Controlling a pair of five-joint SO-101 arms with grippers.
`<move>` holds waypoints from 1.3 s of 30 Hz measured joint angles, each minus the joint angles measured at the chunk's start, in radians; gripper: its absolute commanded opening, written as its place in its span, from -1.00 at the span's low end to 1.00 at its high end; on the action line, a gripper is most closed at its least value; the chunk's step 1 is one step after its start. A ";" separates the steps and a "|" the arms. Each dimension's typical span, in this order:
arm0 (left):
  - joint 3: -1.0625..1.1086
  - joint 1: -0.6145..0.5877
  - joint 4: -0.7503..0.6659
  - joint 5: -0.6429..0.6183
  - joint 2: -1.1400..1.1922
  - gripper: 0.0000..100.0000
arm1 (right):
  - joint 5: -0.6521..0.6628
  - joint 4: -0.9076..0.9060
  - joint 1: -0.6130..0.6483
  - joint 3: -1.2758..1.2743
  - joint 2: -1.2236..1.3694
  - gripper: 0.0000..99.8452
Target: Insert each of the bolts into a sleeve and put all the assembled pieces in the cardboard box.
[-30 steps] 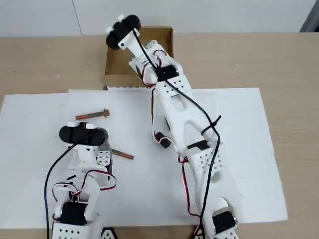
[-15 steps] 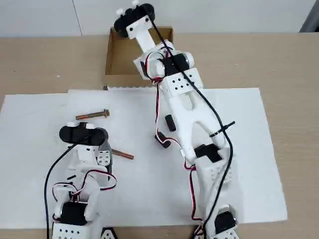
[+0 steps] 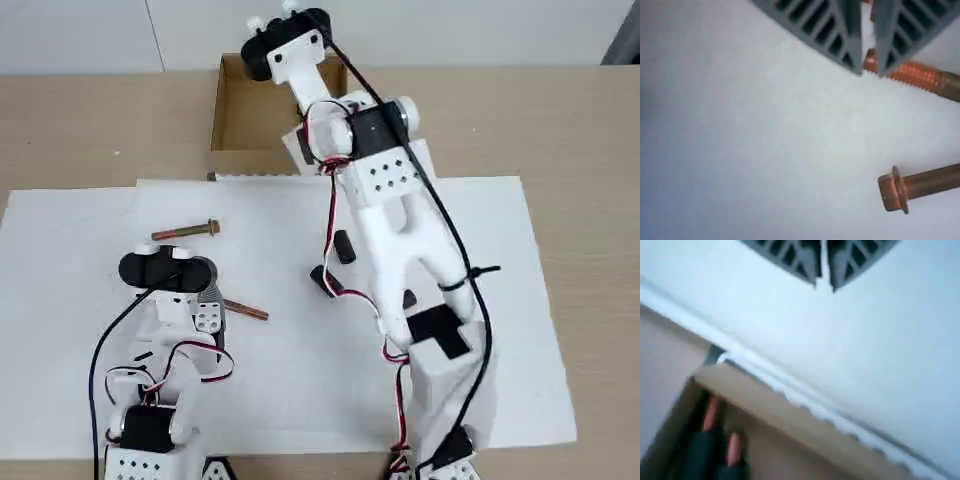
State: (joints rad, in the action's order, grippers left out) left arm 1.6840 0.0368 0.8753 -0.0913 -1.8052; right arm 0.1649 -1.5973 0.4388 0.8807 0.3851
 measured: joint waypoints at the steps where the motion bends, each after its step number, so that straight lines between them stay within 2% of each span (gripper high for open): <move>1: 0.000 0.000 0.000 0.000 0.000 -0.99 | 0.000 -0.031 0.000 0.000 -0.008 -0.99; 11: 0.000 0.000 0.000 0.000 0.000 -0.99 | -0.043 -0.106 0.000 -0.008 -0.021 -0.99; 17: 0.000 0.000 0.000 0.000 0.000 -0.99 | -0.089 -0.107 -0.012 -0.164 -0.028 -0.99; 27: 0.000 0.000 0.000 0.000 0.000 -0.99 | -0.089 -0.107 -0.055 -0.342 -0.028 -0.99; 35: 0.000 0.000 0.000 0.000 0.000 -0.99 | 0.003 -0.097 -0.061 -0.420 0.021 -0.99; 39: 0.000 0.000 0.000 0.000 0.000 -0.99 | 0.021 -0.078 -0.071 -0.420 0.075 -0.81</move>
State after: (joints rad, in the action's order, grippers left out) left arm 1.6840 0.0368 0.8753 -0.0913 -1.8052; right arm 0.1864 -1.6755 0.3682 0.4603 0.4603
